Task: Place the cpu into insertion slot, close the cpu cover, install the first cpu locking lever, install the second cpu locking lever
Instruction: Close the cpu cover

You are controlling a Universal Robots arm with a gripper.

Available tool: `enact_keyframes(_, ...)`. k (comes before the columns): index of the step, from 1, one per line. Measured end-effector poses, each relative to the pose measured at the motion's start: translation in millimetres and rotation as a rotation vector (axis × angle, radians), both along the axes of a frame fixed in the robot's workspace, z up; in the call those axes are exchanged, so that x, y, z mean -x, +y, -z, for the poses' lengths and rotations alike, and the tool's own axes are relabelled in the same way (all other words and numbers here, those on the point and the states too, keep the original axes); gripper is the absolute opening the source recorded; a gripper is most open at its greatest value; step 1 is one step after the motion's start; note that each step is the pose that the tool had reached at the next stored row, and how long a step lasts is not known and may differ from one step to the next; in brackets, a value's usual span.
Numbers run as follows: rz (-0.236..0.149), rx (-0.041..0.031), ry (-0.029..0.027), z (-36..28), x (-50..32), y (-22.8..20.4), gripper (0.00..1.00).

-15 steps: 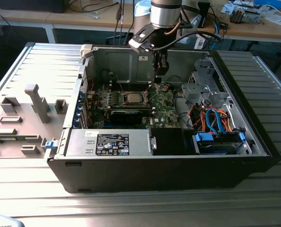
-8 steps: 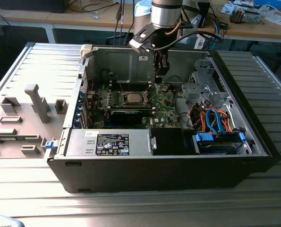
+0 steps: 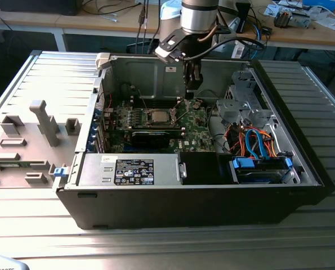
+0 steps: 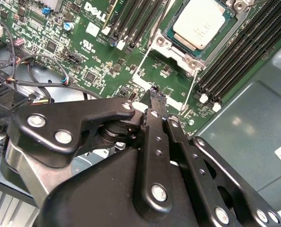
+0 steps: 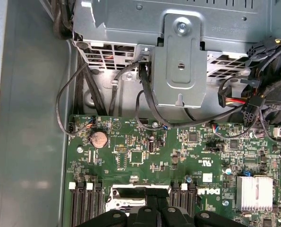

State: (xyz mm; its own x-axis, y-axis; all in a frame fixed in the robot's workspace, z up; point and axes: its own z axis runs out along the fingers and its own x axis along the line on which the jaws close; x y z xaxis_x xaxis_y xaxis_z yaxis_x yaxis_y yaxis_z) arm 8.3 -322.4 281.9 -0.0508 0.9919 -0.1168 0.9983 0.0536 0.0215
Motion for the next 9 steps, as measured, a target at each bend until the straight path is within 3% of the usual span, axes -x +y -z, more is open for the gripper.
enact_keyframes(9, 0.0, 0.0, -0.0001, 0.2, -2.4, 0.3, 0.11)
